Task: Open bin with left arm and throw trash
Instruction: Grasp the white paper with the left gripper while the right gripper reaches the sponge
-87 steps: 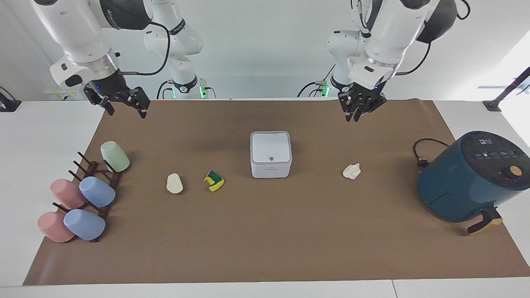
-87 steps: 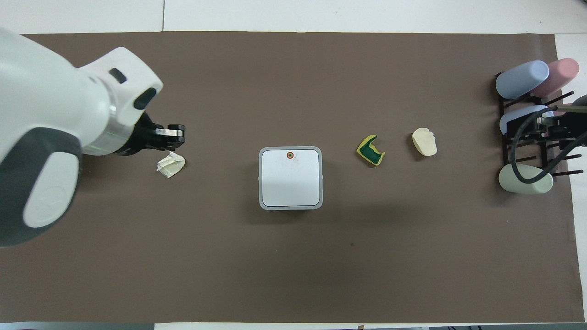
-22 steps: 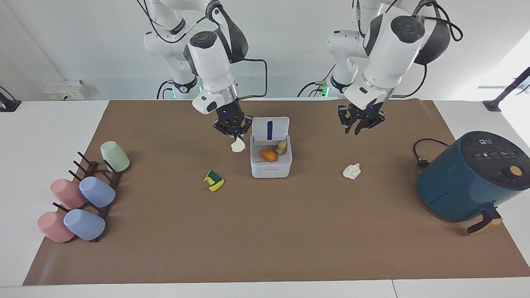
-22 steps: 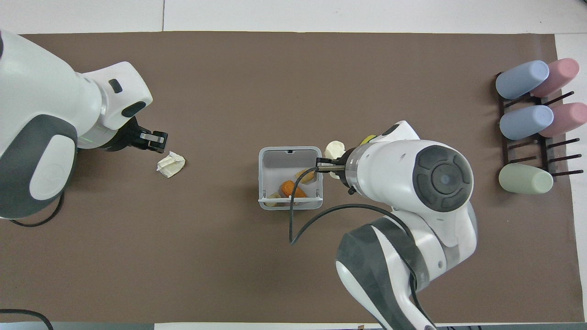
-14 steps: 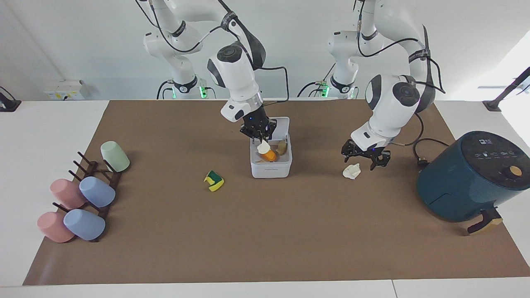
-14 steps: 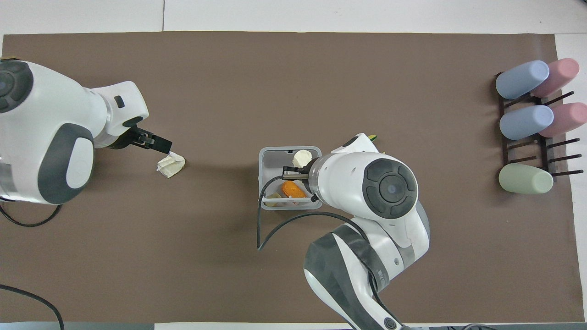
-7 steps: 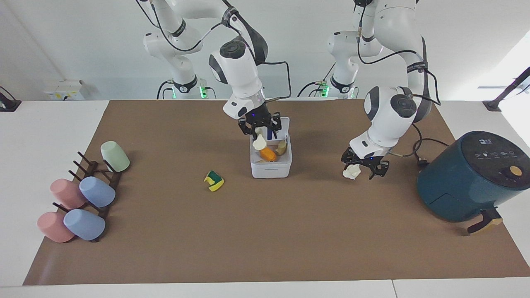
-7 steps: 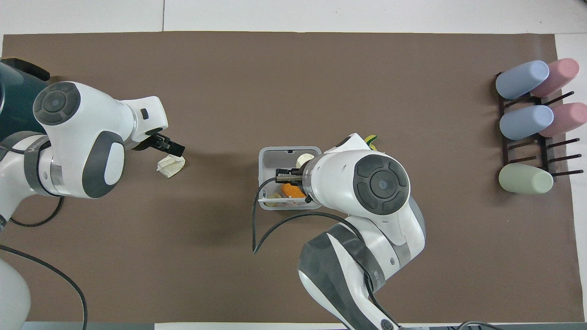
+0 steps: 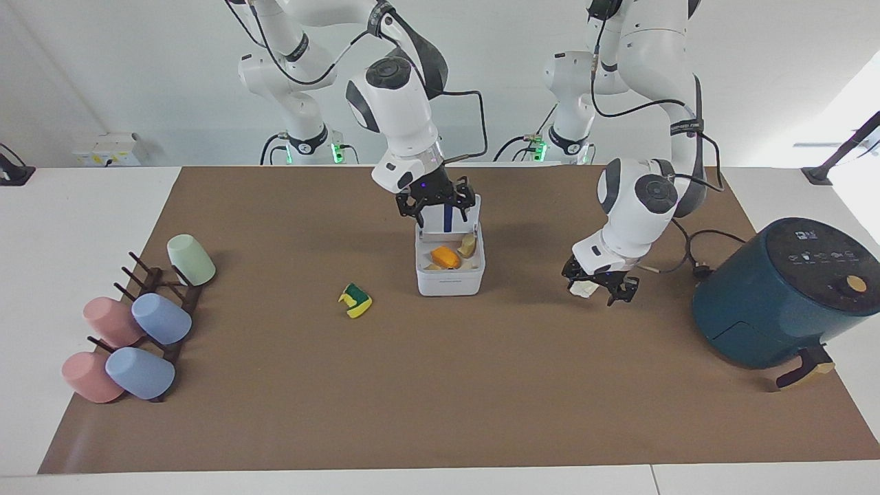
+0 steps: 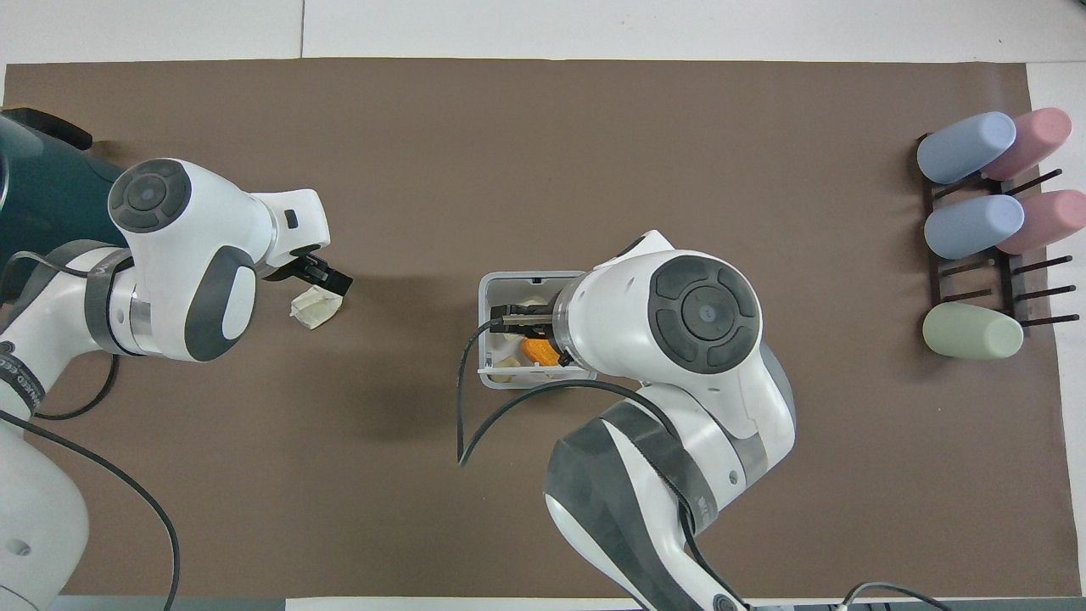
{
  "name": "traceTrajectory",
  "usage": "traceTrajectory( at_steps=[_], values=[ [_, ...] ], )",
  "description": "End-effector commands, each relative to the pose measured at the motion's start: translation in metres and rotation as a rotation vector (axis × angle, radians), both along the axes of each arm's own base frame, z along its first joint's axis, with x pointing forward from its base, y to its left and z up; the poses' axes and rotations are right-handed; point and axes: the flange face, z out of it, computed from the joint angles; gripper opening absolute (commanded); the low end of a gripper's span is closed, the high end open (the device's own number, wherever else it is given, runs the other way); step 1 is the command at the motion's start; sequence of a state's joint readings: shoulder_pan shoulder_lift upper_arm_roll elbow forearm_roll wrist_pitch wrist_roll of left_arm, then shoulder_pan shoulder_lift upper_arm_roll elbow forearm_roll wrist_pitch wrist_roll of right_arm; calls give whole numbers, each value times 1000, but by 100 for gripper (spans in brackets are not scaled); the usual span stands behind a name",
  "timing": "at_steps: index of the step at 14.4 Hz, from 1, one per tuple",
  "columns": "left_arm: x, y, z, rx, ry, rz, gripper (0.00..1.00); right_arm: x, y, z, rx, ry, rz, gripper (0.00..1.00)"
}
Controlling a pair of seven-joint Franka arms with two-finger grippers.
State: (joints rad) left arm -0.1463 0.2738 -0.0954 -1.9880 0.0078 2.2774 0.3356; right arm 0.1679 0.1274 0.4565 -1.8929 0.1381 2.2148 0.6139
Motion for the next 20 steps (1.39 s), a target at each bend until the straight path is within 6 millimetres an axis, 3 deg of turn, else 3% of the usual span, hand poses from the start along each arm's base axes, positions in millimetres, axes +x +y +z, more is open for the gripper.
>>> traceTrajectory(
  at_steps=[1,3,7,11,15,16,17,18,19,20],
  values=[
    [-9,-7,-5,21,2,-36,100,6,0,1,-4,3,-3,100],
    [-17,-11,-10,26,14,-49,100,14,-9,3,-30,-26,-1,100],
    [-28,-9,-17,33,34,-68,100,40,-45,6,-100,-74,-26,100],
    [-34,-5,-21,37,49,-95,100,75,-101,7,-143,-108,8,100],
    [-45,-5,-27,40,61,-107,100,91,-149,3,-190,-93,32,100],
    [-44,-5,-27,40,59,-105,93,95,-162,1,-199,-89,36,100],
    [-42,0,-26,39,58,-97,56,97,-170,0,-204,-88,40,100],
    [-40,4,-24,38,55,-96,11,98,-177,-1,-208,-79,38,100],
    [-37,13,-24,38,54,-82,0,99,-182,-2,-210,-72,31,100],
    [-35,15,-21,36,48,-76,0,97,-184,-6,-213,-65,29,100]
  ],
)
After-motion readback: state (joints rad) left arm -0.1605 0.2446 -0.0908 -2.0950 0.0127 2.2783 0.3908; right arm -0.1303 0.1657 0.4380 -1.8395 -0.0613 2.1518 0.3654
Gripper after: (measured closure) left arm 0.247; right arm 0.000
